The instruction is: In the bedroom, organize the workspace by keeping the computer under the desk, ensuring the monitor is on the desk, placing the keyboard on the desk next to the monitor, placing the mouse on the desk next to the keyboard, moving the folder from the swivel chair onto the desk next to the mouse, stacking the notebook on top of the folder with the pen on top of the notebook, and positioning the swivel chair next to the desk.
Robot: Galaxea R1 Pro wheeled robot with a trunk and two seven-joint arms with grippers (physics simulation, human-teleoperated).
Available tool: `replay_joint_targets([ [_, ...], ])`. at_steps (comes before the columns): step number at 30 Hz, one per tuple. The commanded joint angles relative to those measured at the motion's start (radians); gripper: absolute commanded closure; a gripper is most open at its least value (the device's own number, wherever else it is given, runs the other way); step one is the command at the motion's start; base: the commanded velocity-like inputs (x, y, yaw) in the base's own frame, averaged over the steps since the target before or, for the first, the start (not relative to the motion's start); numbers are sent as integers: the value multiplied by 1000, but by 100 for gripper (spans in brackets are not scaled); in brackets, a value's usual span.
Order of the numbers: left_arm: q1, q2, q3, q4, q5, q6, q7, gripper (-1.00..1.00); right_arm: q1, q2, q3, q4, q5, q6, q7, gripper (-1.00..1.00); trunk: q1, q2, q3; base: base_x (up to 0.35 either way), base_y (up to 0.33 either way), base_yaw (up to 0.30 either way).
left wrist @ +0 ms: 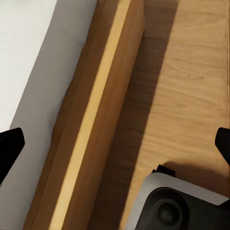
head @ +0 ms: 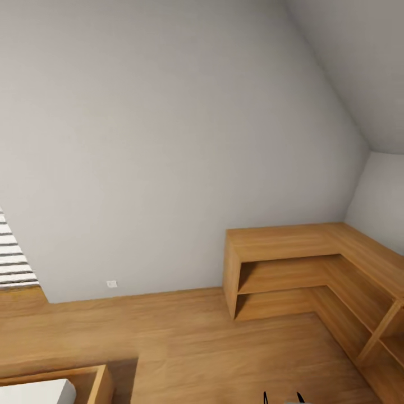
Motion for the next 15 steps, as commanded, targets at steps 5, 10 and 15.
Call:
replay_joint_targets([
  [5,0,0,-3,0,5,-3,2,-100,-1,0,10,1,-4,0,-5,-100,1,-2,-2,327,0,-260],
  [10,0,0,-3,0,5,-3,2,-100,-1,1,10,1,-4,2,-5,-100,1,-2,-2,327,0,-265],
  [15,0,0,-3,0,5,-3,2,-100,-1,2,11,1,-4,2,-5,-100,1,-2,-2,327,0,-265],
])
